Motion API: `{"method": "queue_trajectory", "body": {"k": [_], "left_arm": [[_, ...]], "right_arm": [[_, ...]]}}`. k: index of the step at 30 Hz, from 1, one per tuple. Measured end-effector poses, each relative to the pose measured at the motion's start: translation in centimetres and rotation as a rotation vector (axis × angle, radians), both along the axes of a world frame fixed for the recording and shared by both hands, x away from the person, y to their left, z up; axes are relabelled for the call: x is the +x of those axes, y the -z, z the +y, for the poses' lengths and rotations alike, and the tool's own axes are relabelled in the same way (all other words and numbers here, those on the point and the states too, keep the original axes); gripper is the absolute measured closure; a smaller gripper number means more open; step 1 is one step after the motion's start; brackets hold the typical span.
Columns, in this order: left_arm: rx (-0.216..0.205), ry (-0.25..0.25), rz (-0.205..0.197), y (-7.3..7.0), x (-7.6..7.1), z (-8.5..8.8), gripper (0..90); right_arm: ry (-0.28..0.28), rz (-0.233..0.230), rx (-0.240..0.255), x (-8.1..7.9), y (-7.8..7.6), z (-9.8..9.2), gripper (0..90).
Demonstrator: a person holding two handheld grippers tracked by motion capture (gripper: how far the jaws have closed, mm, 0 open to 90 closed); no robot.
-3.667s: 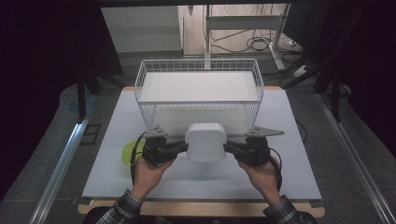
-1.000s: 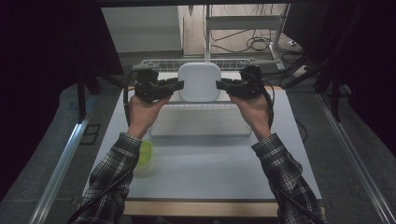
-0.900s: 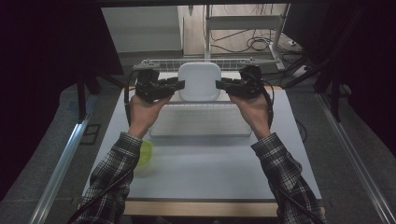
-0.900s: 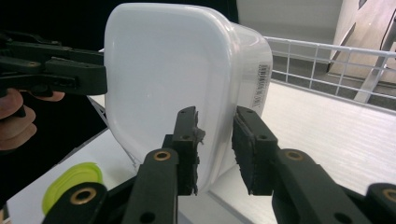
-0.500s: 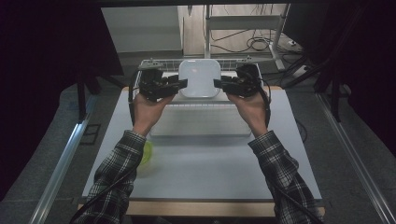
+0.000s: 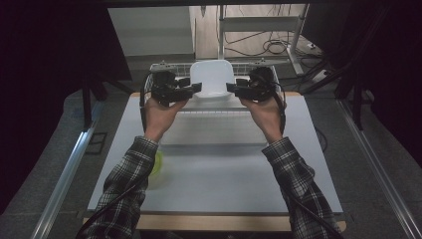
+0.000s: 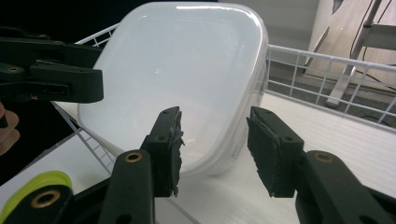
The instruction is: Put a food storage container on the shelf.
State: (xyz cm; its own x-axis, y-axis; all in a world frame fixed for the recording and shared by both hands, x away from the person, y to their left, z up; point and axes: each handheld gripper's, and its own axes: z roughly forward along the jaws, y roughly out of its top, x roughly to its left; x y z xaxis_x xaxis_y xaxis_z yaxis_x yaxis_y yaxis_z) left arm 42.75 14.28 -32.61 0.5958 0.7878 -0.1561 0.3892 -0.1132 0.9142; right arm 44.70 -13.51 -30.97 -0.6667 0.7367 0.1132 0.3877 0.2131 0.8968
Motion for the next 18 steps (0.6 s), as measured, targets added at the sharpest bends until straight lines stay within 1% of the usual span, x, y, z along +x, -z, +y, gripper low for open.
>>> {"method": "queue_trajectory", "body": {"k": [2,4,5,8,13,15,18], "left_arm": [[0.015,-0.011,0.001,-0.12,0.2,-0.04,45.5],[0.028,-0.02,-0.004,-0.23,0.37,-0.15,45.6],[0.025,-0.024,0.001,-0.27,0.42,-0.21,45.8],[0.029,-0.025,-0.006,-0.3,0.51,-0.37,45.9],[0.033,-0.035,-0.011,-0.38,0.77,-0.48,45.6],[0.035,-0.044,-0.016,-0.46,0.82,-0.52,44.7],[0.047,-0.043,-0.02,-0.63,0.82,-0.59,42.2]], "right_arm": [[-0.002,0.0,0.008,0.04,-0.01,0.05,54.4],[-0.002,-0.005,0.007,0.04,-0.07,0.13,53.9],[0.003,-0.008,0.005,0.03,-0.11,0.18,53.9],[0.015,-0.02,0.0,0.12,-0.17,0.22,53.2],[0.028,-0.025,0.013,0.38,-0.17,0.02,52.0],[0.033,-0.025,0.017,0.4,-0.22,-0.06,51.3],[0.036,-0.028,0.023,0.39,-0.33,-0.21,49.8]]}}
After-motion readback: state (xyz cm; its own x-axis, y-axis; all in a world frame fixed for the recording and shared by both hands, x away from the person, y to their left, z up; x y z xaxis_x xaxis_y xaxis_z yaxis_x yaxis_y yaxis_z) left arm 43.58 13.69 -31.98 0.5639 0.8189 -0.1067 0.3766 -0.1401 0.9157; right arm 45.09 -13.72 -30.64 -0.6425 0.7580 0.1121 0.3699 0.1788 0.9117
